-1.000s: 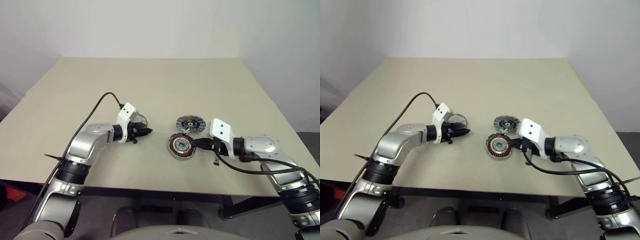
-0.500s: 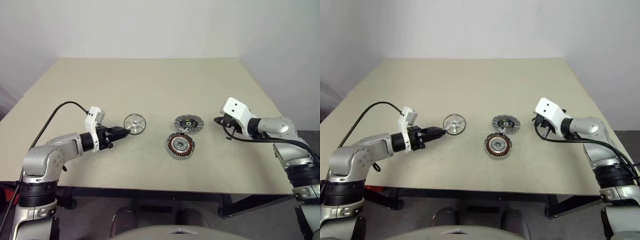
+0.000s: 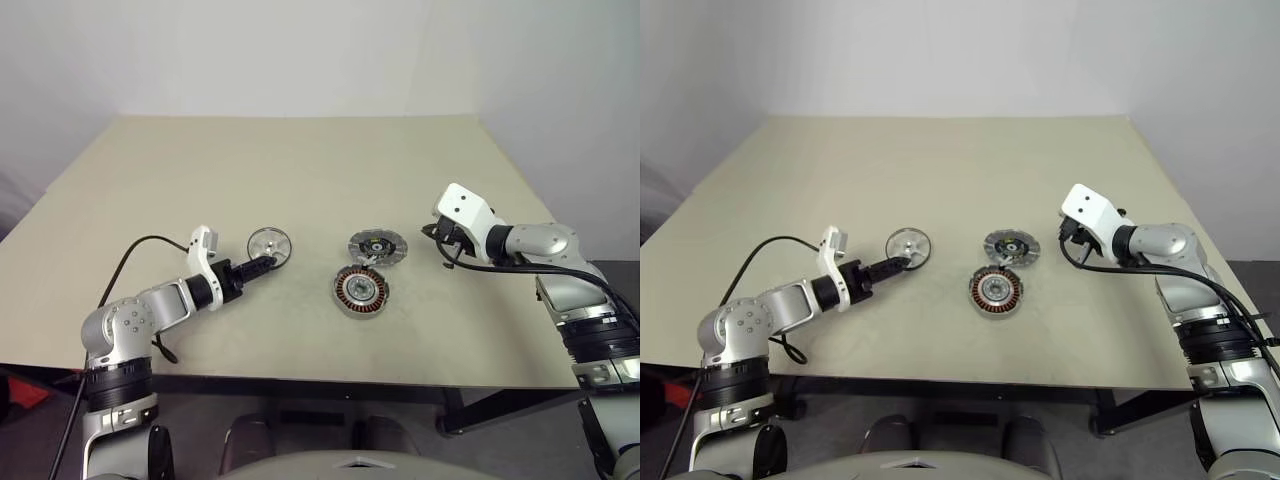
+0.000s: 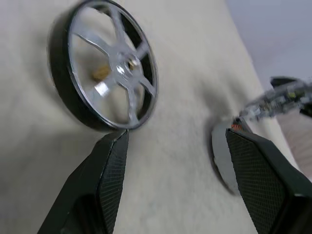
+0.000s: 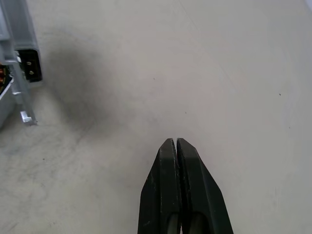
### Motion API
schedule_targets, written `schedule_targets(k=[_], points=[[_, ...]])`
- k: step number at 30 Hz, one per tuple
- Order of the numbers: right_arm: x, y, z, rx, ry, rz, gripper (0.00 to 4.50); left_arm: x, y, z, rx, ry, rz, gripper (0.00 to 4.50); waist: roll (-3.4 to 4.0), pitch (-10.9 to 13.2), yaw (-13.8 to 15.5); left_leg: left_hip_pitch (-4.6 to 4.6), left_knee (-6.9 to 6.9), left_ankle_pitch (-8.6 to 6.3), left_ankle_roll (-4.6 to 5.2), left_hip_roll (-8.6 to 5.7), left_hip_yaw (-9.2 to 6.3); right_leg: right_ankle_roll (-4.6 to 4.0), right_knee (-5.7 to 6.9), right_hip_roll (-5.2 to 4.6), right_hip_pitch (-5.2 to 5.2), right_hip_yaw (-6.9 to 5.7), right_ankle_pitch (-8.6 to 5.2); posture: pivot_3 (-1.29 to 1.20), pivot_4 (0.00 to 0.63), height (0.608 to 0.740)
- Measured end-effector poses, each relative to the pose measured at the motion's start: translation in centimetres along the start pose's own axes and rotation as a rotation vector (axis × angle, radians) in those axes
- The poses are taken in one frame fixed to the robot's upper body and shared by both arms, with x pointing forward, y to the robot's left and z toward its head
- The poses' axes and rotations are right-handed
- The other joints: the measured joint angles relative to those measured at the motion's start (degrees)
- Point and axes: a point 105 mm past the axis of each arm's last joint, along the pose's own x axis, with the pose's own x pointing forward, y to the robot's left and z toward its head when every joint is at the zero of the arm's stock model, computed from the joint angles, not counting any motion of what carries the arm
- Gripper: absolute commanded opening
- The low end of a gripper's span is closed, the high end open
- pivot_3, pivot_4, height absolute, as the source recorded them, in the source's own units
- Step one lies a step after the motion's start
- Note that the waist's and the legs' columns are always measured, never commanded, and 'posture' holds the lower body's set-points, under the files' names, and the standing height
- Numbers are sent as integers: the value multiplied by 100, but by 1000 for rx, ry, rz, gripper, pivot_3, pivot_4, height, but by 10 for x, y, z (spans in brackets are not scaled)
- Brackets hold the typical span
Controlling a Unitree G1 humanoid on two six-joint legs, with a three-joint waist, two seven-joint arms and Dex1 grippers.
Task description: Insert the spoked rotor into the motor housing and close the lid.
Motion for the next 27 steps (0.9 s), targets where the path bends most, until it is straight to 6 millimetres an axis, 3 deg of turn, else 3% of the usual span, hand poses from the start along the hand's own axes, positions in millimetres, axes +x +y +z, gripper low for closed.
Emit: schedule_targets(k=[6, 18, 27], points=[[0, -1, -1, 10, 6, -10, 0, 0, 8, 4, -10, -17, 60, 3377, 0, 0, 1, -2, 0, 0, 1, 0, 0, 0, -2, 0, -1, -1, 0, 0, 0, 740], [1, -1, 0, 12, 5, -17, 0, -19, 20, 15, -4, -48, 100, 3377, 0, 0, 1, -2, 1, 0, 0, 0, 0, 0, -1, -1, 0, -2, 0, 0, 0, 740], [2, -2, 3, 6, -7, -20, 0, -2, 23, 0, -76, -13, 103, 3377, -1, 0, 5, -2, 2, 0, 0, 0, -1, 0, 0, -1, 0, -2, 0, 0, 0, 740]])
